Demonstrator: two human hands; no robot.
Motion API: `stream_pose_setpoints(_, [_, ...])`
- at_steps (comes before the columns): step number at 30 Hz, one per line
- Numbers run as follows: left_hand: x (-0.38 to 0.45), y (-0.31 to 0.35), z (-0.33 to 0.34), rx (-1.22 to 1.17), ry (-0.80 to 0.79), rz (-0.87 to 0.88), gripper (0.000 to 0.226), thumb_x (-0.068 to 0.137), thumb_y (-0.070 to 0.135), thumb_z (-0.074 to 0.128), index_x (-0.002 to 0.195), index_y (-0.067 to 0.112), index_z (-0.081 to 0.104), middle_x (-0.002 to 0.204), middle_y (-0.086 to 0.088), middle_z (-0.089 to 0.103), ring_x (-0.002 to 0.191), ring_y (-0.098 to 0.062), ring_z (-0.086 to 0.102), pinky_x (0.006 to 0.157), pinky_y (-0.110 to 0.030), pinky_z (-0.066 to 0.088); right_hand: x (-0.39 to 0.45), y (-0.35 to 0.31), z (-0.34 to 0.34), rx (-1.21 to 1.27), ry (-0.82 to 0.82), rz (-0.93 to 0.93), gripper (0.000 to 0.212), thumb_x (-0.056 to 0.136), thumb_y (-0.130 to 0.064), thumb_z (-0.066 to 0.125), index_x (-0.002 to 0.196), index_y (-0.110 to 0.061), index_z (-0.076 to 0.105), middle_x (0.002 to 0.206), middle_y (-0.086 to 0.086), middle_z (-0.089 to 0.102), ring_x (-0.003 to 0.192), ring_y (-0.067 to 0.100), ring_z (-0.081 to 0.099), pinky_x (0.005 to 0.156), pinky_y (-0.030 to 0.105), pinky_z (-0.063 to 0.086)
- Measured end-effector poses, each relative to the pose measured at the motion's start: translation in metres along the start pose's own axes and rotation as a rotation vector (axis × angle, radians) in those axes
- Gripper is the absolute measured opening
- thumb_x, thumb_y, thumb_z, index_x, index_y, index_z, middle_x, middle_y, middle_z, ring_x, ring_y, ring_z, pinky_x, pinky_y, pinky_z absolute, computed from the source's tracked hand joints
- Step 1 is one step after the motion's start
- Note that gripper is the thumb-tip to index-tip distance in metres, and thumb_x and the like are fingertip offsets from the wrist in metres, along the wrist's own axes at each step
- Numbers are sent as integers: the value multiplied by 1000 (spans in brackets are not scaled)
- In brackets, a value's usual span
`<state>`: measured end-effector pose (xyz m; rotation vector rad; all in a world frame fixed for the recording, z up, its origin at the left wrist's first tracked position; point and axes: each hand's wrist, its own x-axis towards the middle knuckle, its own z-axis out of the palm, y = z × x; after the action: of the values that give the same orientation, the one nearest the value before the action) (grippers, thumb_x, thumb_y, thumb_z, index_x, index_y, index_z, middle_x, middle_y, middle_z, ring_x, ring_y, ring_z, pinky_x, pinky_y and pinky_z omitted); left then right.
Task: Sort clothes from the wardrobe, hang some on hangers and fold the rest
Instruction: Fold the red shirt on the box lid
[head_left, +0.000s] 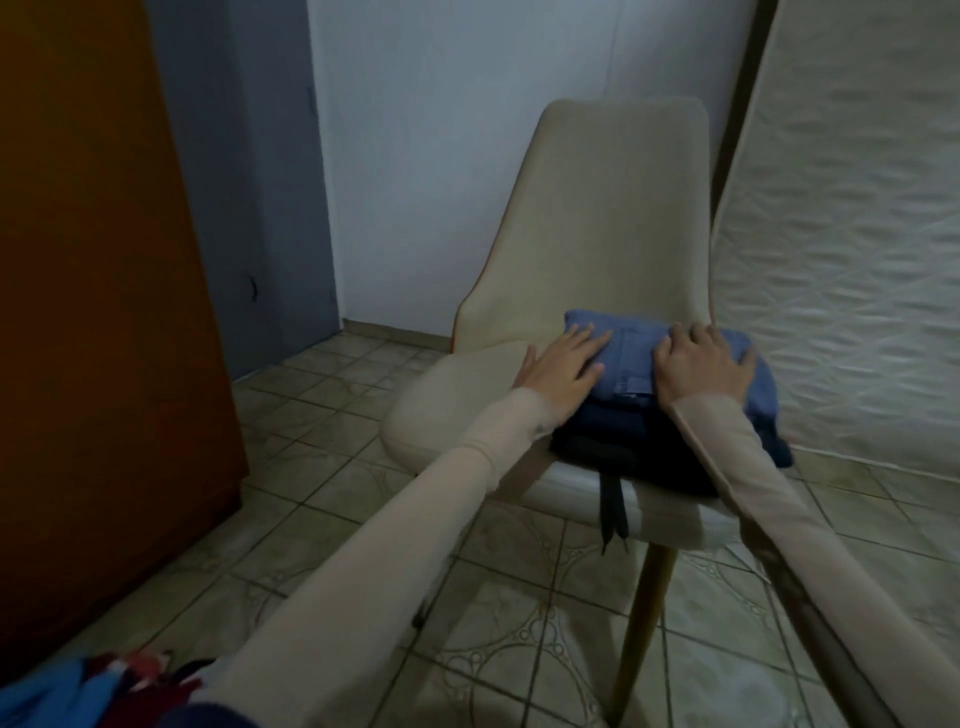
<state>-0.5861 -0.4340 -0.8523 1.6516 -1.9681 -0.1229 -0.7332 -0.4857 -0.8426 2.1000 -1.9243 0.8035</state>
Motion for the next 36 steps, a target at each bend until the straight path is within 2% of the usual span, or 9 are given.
stream_pose_setpoints(4, [-40,-37,-17,-68,69,-44,47,100,19,38,146,15,28,155,-5,22,143,-19,20,116,-41,17,-19,-24,-7,60,81,-60,40,101,-26,28,134,-9,43,146,15,33,138,24,24,109,66,3])
stream_pose_setpoints(7, [-80,-69,-30,-43,84,-159,46,100,20,40,145,18,32,154,-2,26,141,-18,23,115,-33,20,-43,-56,-7,119,129,-182,42,101,-24,31,140,-11,37,154,10,20,142,22,18,109,64,2])
stream_pose_setpoints(11, [-138,-117,-49,-131,100,-368,44,96,15,45,140,16,41,147,-5,38,135,-22,35,108,-29,28,-77,-112,3,206,168,-407,42,98,-22,35,138,-9,42,153,9,26,141,22,25,112,56,1])
stream_pose_setpoints(15, [-196,-163,-71,-137,112,-578,42,96,16,48,137,16,43,142,-7,43,129,-22,42,102,-24,33,-120,-172,19,301,-9,-556,45,100,-24,34,143,-13,33,155,5,23,140,20,25,111,40,16])
stream_pose_setpoints(22, [-298,-221,-100,-123,67,-844,37,97,16,47,133,13,47,141,-8,44,128,-23,42,94,-20,33,-211,-245,68,272,-376,-745,44,101,-29,30,143,-17,31,148,1,33,122,26,47,96,35,38])
stream_pose_setpoints(30, [-384,-292,-91,-102,-39,-1053,34,98,14,43,131,14,50,136,-7,48,120,-21,49,81,-17,38,-301,-315,158,233,-801,-797,43,100,-26,34,142,-18,33,141,4,43,121,23,48,98,33,42])
stream_pose_setpoints(33, [-398,-314,-81,-95,-72,-1110,37,100,16,41,136,9,45,140,-11,44,122,-24,47,88,-20,39,-326,-334,190,185,-920,-817,43,99,-26,35,142,-18,33,141,5,43,122,23,48,98,34,43])
stream_pose_setpoints(34, [-401,-322,-76,-96,-84,-1134,38,100,16,41,136,7,44,138,-12,46,117,-23,50,88,-22,41,-333,-339,199,171,-953,-825,44,100,-26,35,142,-17,32,141,5,42,122,22,47,98,34,43])
stream_pose_setpoints(36, [-407,-341,-63,-111,-137,-1161,35,99,14,41,132,6,48,122,-11,55,89,-14,55,70,-20,43,-344,-350,215,149,-1006,-829,43,99,-27,36,141,-17,33,141,6,42,124,22,46,99,33,42])
